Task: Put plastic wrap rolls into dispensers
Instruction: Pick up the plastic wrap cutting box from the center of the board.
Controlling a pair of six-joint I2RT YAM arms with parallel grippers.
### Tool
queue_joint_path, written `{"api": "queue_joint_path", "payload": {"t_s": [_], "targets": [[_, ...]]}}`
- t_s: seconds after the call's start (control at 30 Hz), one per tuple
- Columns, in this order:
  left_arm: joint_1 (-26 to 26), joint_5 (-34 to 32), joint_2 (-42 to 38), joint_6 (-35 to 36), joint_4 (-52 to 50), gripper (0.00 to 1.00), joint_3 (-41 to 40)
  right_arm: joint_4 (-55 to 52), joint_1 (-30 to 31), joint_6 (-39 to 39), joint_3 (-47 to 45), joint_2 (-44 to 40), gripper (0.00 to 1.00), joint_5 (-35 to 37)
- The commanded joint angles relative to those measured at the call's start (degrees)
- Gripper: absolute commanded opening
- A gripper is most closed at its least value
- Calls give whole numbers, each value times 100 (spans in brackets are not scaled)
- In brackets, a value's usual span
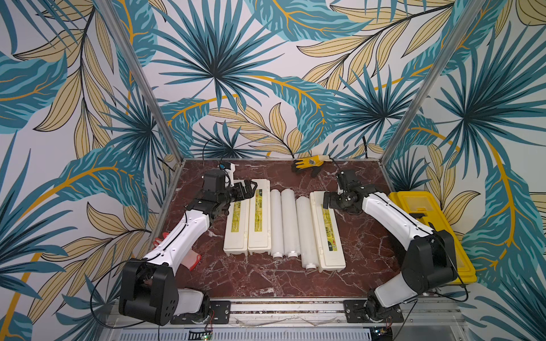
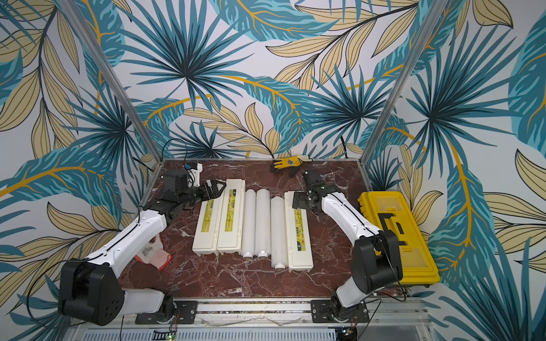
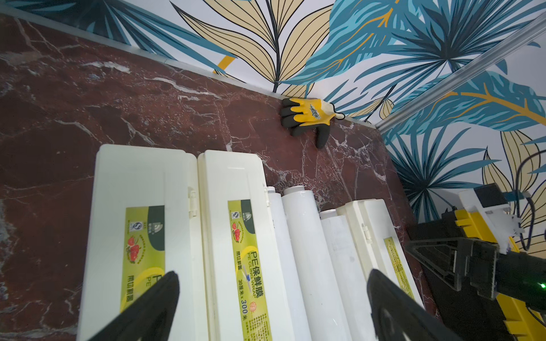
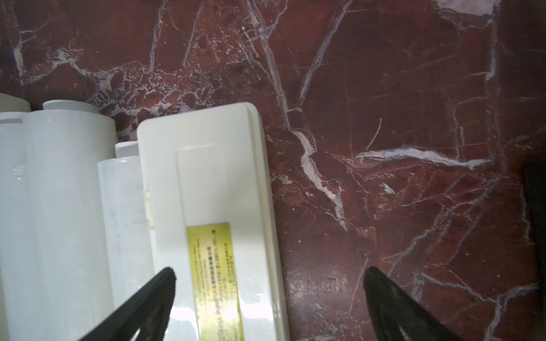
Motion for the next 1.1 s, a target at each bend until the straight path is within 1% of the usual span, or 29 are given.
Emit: {"api": "queue_joint_path", "payload": {"t_s": [0.0,0.2,0.3,0.47,0.63,0.83,0.97,1.07], "targets": [[-38,-63,-96,-49,-64,99,16,-375,162,162,216,293,100,293],[-43,-86,-130,-36,-74,100,-97,-425,340,270,451,621,100,382],[-38,-64,-60,-27,-91,99,-91,-544,465,356,612,840,100,470],[-38,-8,108,-36,-92,100,-34,-506,630,456,648,1027,99,426],[-38,44,257,-27,-90,100,17,-404,669,540,591,1158,99,394],[-38,141,424,-14,-99,100,109,-411,681,535,663,1372,100,602],[-38,148,568,-9,-99,99,160,-620,682,553,854,1630,100,813],[-38,258,715,2,-103,99,292,-635,684,561,863,1729,98,834]]}}
